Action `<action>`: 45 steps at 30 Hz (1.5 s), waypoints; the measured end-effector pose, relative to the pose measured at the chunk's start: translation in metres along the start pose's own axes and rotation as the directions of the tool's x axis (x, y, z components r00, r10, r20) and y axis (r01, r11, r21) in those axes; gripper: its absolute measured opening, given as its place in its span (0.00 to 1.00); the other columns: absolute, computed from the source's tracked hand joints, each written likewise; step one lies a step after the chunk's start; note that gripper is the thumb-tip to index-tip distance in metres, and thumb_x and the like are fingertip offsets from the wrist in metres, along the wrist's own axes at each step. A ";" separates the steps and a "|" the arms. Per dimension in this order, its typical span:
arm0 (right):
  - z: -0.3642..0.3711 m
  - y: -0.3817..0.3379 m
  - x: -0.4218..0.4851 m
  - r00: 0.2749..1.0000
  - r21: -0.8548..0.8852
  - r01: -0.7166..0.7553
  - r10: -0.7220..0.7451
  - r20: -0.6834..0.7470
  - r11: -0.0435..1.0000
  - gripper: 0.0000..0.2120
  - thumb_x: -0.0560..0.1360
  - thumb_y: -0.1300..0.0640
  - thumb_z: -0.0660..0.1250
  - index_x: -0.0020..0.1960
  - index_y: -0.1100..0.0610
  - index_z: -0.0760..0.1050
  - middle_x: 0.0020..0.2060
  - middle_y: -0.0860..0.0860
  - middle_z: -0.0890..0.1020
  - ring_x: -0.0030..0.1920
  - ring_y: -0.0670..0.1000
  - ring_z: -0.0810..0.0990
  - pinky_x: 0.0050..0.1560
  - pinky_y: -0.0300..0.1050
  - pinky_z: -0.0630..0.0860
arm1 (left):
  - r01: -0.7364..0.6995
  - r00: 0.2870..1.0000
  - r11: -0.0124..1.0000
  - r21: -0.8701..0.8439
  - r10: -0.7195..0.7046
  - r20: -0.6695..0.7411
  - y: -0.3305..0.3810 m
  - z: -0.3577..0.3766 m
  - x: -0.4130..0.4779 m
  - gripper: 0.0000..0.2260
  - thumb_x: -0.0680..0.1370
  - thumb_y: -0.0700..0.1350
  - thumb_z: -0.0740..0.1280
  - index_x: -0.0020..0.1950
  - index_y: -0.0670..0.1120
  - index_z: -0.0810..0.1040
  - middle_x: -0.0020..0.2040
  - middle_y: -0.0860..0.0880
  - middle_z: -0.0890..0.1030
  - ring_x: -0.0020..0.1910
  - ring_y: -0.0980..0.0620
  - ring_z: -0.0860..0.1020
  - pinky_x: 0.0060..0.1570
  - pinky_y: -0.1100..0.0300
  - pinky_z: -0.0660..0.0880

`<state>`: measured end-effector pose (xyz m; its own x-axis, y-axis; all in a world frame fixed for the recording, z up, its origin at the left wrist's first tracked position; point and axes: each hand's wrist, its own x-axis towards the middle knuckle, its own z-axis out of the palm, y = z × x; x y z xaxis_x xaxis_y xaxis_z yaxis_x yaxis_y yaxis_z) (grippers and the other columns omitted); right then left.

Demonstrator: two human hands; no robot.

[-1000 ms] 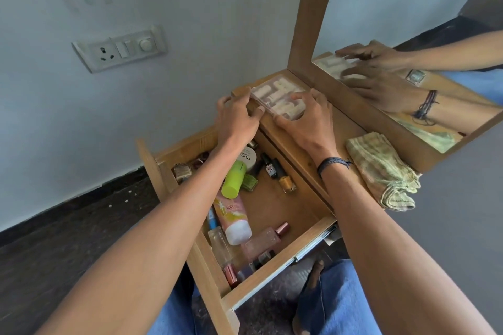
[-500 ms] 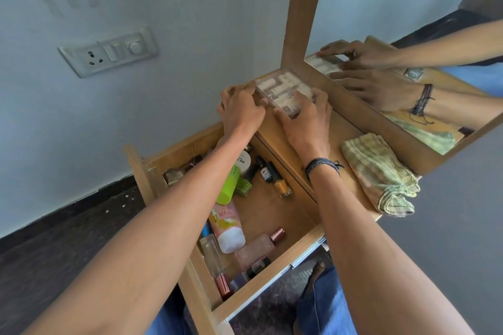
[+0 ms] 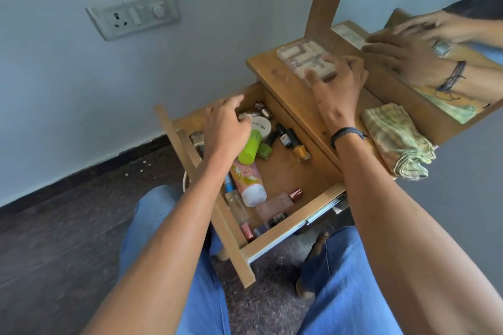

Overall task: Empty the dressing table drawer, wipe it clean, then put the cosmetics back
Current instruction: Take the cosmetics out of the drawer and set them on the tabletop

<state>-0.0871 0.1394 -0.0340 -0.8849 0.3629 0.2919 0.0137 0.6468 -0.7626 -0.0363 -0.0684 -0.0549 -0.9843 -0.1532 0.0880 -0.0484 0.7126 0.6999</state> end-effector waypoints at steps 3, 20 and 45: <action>-0.005 -0.004 -0.007 1.000 -0.008 0.018 -0.018 -0.020 1.000 0.18 0.74 0.49 0.70 0.62 0.53 0.80 0.57 0.47 0.70 0.64 0.52 0.66 0.59 0.35 0.63 | -0.042 0.996 0.991 0.124 0.032 0.082 -0.003 -0.001 -0.016 0.22 0.81 0.47 0.67 0.75 0.51 0.73 0.72 0.50 0.74 0.69 0.44 0.69 0.66 0.50 0.69; 0.029 0.000 -0.143 0.984 -0.022 0.076 -0.071 0.163 0.997 0.12 0.76 0.62 0.66 0.57 0.53 0.82 0.49 0.47 0.81 0.47 0.46 0.80 0.50 0.48 0.80 | 0.180 0.931 0.981 0.077 -0.195 0.309 -0.021 0.006 -0.023 0.28 0.75 0.55 0.73 0.74 0.53 0.72 0.64 0.48 0.81 0.63 0.44 0.78 0.54 0.54 0.72; 0.038 0.004 -0.142 0.952 -0.045 0.122 -0.104 0.289 0.992 0.23 0.75 0.44 0.75 0.65 0.53 0.78 0.57 0.49 0.83 0.55 0.49 0.79 0.54 0.43 0.75 | 0.140 0.972 0.898 -0.416 -0.044 0.232 -0.008 -0.015 -0.017 0.17 0.70 0.62 0.77 0.52 0.53 0.83 0.44 0.55 0.87 0.47 0.59 0.84 0.48 0.58 0.81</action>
<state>0.0212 0.0644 -0.1006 -0.9782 0.0841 0.1899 -0.0733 0.7157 -0.6946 -0.0164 -0.0813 -0.0513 -0.9937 -0.0216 -0.1097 -0.1106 0.3335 0.9362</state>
